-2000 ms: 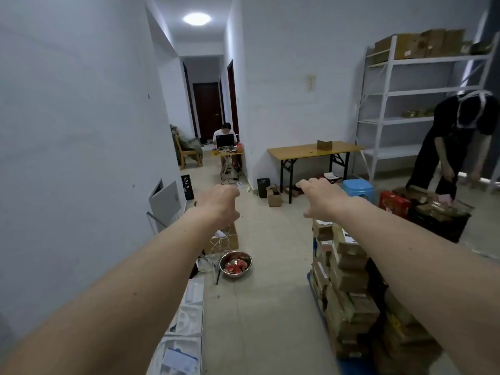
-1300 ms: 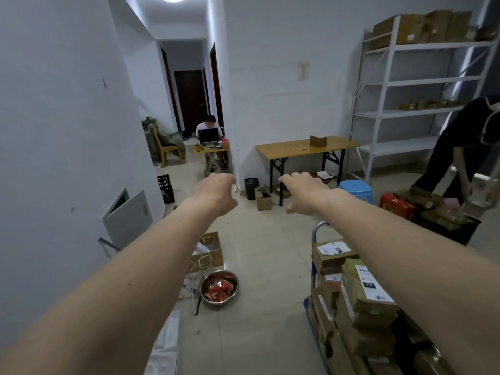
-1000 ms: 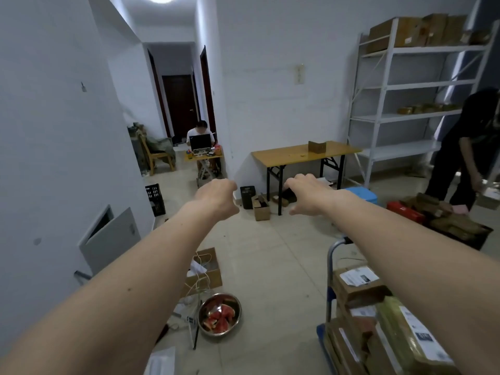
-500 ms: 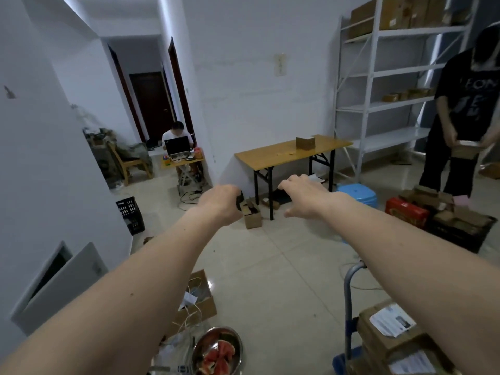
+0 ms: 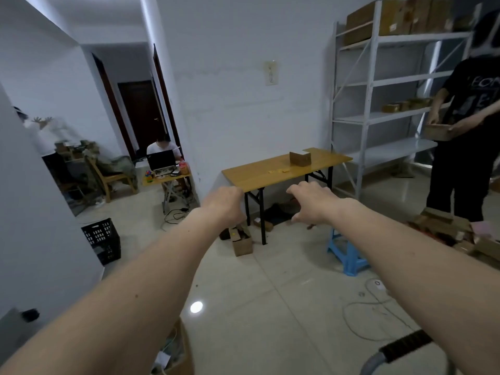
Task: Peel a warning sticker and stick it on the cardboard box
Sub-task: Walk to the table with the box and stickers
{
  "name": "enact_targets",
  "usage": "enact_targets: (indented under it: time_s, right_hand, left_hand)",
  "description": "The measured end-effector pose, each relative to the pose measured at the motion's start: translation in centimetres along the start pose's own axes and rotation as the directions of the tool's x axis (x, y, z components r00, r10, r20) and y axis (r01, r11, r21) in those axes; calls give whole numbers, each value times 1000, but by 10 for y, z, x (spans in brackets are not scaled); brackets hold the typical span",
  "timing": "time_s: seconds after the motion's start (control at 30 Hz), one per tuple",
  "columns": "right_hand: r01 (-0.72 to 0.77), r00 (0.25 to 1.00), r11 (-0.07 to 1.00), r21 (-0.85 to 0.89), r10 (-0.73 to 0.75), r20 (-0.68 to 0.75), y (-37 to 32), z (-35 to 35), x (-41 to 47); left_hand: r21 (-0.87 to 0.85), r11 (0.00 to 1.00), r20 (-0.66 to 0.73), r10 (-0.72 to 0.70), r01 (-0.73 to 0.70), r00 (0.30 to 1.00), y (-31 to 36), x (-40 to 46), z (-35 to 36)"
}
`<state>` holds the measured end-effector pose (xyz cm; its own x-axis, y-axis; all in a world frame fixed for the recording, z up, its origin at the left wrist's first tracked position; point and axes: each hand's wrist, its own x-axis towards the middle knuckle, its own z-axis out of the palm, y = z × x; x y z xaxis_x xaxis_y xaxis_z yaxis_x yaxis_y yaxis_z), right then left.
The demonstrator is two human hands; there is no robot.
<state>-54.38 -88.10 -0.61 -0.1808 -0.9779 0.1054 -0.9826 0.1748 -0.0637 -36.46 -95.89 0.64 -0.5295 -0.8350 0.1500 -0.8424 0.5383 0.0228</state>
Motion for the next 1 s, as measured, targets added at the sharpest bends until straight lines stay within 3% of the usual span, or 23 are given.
enact_targets:
  time_s: [0.6,0.8,1.0]
  right_hand:
    - [-62,998,998,28,61,14,70,52,333]
    - [-108,992,992,70,103,76,105,73,423]
    - [-61,994,995,85,53,92,151,90,519]
  left_hand:
    - [-63,993,-3,97,-97,995,-68,354,74]
    - [-97,987,71,132,-125,989,-68,455,106]
    - [-62,991,92,123,-117,988,-61,553,136]
